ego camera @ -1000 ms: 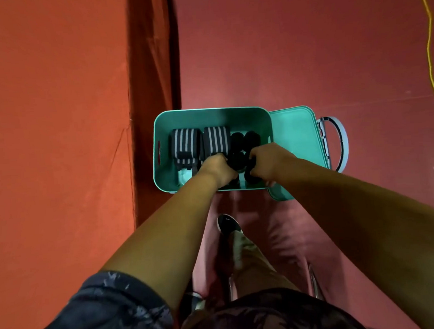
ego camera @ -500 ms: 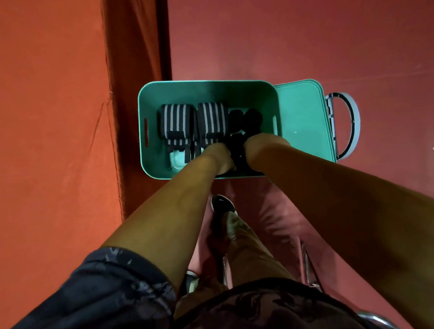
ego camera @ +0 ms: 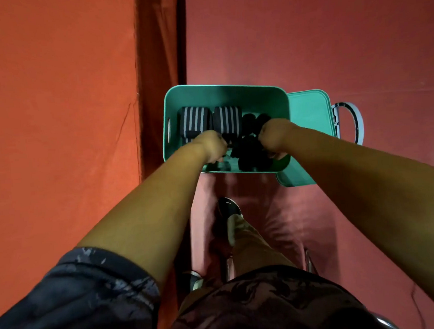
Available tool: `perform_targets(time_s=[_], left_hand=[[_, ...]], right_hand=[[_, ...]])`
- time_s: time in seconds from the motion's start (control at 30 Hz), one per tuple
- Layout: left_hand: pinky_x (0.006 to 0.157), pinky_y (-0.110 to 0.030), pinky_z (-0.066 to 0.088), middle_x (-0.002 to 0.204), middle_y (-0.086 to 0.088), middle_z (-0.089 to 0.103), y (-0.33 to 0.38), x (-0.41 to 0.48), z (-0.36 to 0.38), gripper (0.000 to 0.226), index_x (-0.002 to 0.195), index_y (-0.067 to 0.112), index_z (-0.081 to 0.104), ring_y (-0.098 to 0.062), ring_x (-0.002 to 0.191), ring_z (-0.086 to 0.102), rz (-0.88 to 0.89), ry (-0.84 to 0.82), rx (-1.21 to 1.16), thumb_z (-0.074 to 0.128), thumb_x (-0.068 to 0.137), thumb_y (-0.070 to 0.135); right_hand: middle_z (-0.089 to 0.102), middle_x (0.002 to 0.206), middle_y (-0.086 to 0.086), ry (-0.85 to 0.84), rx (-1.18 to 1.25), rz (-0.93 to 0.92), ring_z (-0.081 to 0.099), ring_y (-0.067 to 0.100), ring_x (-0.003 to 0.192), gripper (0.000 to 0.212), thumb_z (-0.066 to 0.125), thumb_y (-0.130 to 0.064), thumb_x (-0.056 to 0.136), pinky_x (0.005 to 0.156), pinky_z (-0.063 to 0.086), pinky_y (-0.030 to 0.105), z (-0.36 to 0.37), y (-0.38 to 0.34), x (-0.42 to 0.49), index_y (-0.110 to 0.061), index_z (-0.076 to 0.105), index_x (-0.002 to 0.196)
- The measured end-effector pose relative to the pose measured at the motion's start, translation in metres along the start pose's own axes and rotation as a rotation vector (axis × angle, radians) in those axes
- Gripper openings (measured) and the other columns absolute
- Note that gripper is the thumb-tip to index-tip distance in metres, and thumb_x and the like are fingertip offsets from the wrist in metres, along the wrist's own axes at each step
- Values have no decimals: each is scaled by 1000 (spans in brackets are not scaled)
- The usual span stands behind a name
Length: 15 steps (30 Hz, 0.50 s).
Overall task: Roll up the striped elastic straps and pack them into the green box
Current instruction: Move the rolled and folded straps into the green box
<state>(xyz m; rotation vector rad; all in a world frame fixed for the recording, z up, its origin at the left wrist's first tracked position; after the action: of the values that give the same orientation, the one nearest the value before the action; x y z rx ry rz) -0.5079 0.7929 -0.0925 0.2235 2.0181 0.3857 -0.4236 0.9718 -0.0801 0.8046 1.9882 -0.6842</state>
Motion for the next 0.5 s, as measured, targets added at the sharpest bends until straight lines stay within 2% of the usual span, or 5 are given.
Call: perform_targets(time_s=[0.07,0.17,0.23,0.33,0.5], left_hand=[[93,-45,65,115,-18,78,-6,-15,-14,25,119,0,73,-32,102,79,11,-7,-67,53,107,9],[64,-28,58,101,-12,76,-25,-37,-31,22,92,12,67,-13,68,75,26,-5,-149,53,105,-1],[53,-23,52,91,-5,72,-41,-53,-41,27,87,17,62,-9,60,71,36,43,-205,53,105,-2],[58,-26,53,94,-11,73,-66,-77,-53,28,87,17,64,-20,67,69,69,164,-314,54,101,-4],[55,-25,47,87,-7,71,-124,-126,-69,27,90,19,61,-20,67,66,65,296,-420,49,106,0]], right_hand=[[74,73,21,48,27,-35,73,30,53,31,49,-10,105,51,61,37,-5,-4,-9,1,74,89],[77,81,22,80,60,-65,78,35,67,32,48,-10,105,60,66,42,-11,-17,-26,3,75,95],[78,83,23,79,93,-81,79,34,71,30,48,-9,105,59,66,41,-10,-28,-36,4,74,97],[78,94,24,58,159,-138,79,37,82,28,48,-10,106,75,68,52,-2,-55,-51,6,71,105],[77,100,17,57,149,-269,73,33,81,11,59,-10,102,82,63,46,25,-126,-83,-6,68,105]])
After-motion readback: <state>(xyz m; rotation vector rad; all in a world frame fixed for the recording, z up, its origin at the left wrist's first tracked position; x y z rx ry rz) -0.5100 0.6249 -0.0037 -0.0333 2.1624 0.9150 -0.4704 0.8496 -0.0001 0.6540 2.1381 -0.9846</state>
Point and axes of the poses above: each hand's wrist, its own x-axis towards the middle knuckle, its own z-axis out of the palm, y = z × x, the point moved 2 cm from there along x, towards the middle knuckle
